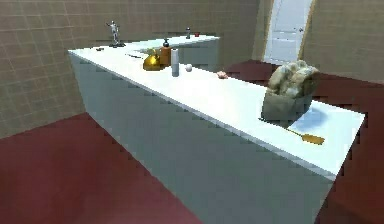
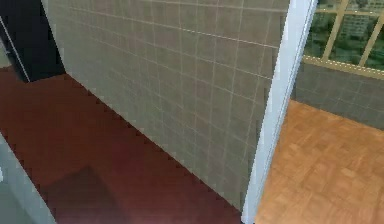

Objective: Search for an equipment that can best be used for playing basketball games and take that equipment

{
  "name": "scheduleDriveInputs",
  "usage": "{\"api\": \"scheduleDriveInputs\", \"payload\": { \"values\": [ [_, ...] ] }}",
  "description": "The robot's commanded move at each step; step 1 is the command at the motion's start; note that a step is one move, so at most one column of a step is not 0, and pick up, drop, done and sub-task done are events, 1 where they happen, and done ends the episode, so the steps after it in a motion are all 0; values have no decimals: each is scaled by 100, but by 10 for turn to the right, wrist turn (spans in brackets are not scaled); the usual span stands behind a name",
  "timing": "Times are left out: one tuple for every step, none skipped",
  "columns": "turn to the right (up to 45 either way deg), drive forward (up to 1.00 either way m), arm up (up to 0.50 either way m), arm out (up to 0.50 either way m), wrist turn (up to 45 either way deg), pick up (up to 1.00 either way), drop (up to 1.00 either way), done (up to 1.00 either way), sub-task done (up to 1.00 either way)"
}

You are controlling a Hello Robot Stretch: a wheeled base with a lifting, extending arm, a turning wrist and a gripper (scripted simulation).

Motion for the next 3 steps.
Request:
{"api": "scheduleDriveInputs", "payload": {
  "values": [
    [-420,0,0,0,0,0,0,0,0],
    [0,75,0,0,0,0,0,0,0],
    [-450,0,0,0,0,0,0,0,0]
  ]
}}
